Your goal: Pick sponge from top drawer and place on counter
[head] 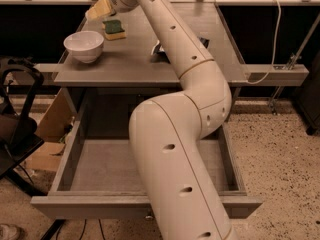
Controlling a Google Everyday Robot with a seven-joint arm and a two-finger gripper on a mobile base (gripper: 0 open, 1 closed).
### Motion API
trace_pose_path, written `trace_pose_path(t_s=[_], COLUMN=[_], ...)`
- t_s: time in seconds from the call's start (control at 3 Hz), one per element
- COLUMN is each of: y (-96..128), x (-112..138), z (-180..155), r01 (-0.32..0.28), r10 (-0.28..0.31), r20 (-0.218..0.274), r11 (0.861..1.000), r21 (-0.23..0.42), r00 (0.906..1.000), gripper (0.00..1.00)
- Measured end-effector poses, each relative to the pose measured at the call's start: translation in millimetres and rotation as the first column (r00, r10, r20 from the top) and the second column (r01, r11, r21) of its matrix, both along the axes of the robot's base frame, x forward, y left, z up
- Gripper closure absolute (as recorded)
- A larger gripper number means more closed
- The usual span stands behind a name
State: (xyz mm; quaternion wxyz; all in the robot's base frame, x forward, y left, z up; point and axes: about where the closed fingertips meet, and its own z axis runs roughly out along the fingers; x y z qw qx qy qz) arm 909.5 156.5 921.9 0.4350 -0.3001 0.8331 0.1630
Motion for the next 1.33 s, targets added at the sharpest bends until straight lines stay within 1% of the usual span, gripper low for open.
trace_pose_path(t_s=[0.33,0.67,1.0,1.33], y=[-36.9,-128.4,-199.5,-270.5], x=[10.5,15.8,-3.4,-45.4], z=[23.5,86.2,137.7,204.5], r01=[0.057,0.2,0.325,0.444], r10=[-0.06,-0.223,-0.365,-0.499], r20=[0.037,0.129,0.192,0.282], r11=[0.995,0.965,0.922,0.864], r21=[0.077,0.171,0.208,0.237], r00=[0.9975,0.9663,0.9112,0.8195], gripper=[0.0,0.0,0.0,0.0])
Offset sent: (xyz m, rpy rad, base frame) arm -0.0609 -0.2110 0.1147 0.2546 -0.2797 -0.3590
